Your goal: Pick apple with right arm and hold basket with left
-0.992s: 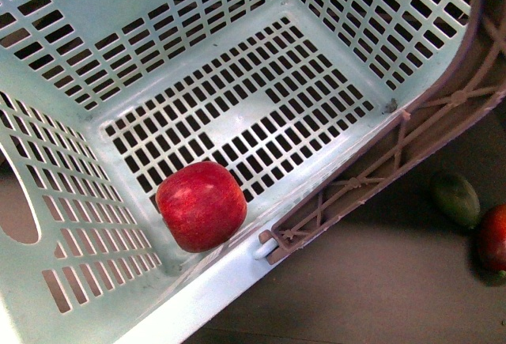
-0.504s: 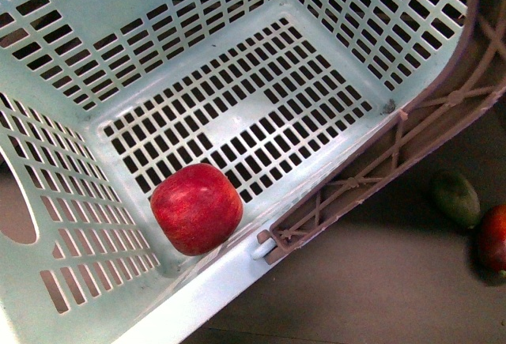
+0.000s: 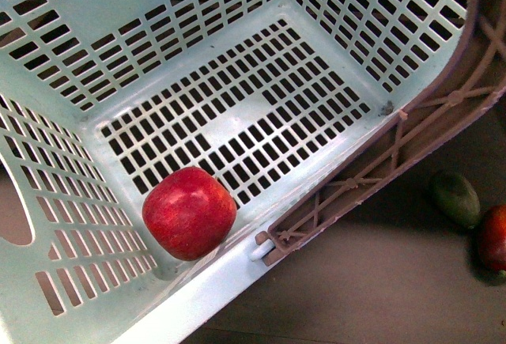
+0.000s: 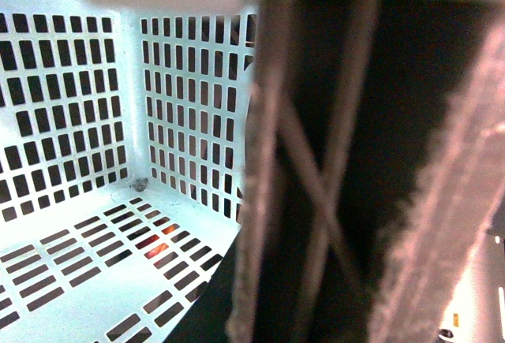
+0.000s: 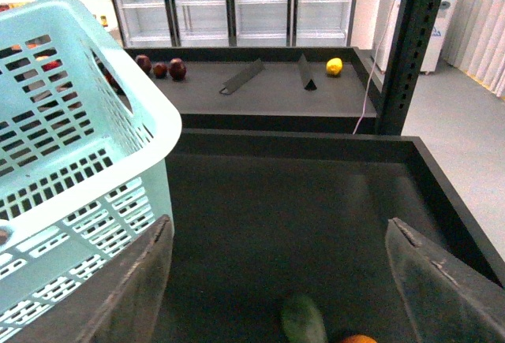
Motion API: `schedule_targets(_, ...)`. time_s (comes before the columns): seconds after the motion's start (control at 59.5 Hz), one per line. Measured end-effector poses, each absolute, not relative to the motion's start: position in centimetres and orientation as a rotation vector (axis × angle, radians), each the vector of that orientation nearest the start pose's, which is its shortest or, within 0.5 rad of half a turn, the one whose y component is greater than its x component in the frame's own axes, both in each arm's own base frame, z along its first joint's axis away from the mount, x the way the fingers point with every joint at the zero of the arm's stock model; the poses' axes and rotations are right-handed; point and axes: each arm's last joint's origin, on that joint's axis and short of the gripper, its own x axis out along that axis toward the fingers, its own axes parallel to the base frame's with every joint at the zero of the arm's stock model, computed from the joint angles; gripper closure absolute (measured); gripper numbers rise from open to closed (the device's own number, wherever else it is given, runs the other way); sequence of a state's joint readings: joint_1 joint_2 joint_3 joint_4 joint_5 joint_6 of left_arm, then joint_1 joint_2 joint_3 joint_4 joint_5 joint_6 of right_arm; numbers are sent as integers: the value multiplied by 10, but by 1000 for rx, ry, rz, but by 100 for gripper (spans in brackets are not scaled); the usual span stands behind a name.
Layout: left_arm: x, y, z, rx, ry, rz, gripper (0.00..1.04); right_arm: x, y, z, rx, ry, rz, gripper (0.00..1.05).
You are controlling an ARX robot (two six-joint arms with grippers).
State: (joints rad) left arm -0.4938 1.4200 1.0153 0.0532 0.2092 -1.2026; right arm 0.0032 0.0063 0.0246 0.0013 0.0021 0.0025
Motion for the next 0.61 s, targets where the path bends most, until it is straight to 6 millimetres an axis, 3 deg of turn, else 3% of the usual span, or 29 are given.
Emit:
schedule_targets(0.101,278,-157,290,-1087,722,-389,90,97,0,172,3,-20,1,7)
schedule_targets(0.252,285,-154,293,-1087,644,-123,90,97,0,172,3,-20,2,9)
schedule_targets(0.404,311,-134,294,-1113,533,34,90,96,0,172,3,-20,1,9)
schedule_targets(0.605,348,-99,280,-1156,474,181,90,96,0,172,3,-20,2,9)
